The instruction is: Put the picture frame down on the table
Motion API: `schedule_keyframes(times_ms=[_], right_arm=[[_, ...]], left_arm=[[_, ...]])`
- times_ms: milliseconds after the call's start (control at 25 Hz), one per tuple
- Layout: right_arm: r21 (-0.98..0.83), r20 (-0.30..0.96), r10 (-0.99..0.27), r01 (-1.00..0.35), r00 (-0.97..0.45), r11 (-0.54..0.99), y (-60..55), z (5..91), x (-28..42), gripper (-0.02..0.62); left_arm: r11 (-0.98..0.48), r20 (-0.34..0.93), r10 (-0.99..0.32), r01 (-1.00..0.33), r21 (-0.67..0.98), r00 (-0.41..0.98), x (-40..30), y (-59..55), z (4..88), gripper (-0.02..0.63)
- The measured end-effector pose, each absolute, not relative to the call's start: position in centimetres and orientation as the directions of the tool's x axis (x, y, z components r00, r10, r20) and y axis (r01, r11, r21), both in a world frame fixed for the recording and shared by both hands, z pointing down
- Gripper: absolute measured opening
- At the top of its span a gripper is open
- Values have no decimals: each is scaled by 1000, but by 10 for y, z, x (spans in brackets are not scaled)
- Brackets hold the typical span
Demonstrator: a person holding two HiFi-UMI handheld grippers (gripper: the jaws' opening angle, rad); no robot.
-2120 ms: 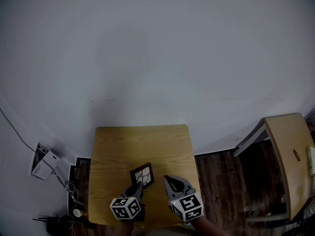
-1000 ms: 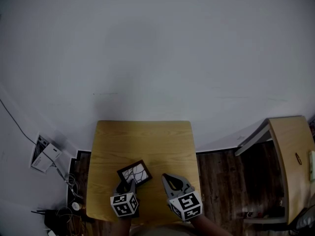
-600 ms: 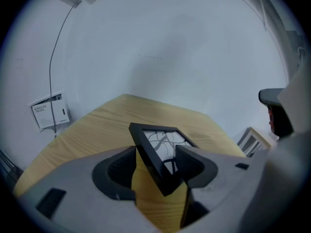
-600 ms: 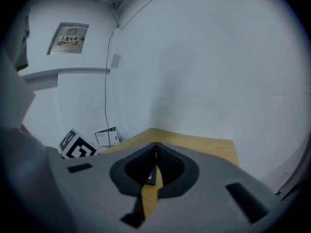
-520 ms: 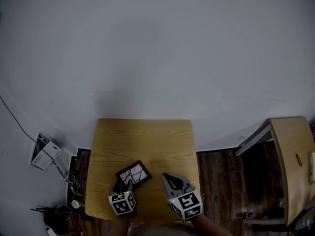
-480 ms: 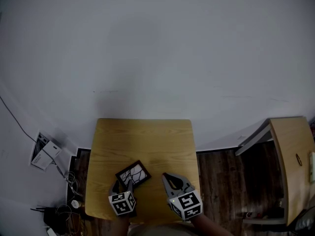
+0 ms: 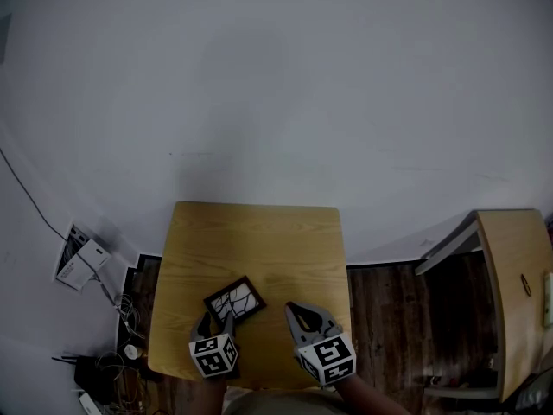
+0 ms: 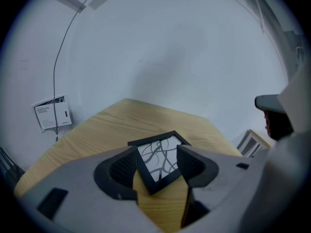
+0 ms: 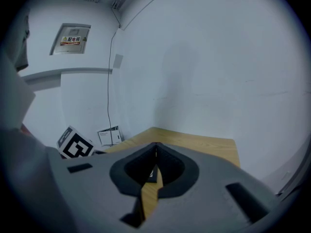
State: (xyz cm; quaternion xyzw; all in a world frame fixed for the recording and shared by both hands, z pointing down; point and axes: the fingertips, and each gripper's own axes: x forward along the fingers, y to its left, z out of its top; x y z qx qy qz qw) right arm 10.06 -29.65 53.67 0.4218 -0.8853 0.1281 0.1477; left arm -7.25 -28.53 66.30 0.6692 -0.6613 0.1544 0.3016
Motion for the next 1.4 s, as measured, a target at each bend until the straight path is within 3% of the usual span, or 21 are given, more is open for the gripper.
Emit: schedule_keyframes(times_ms=[120, 480, 1400], right_arm=[[-103, 369, -706, -782, -604, 615, -291, 537, 98, -2], [-97, 360, -725, -797, -587, 596, -270, 534, 81, -2], [-114, 330, -764, -826, -555, 551, -156, 510, 2, -1]], left_arm=[[36, 584, -807, -978, 204, 92, -69, -280, 652, 175], [-45, 503, -850, -972, 231, 159, -69, -263, 612, 31], [-215, 441, -840, -940, 266, 317, -115, -166, 567, 6]])
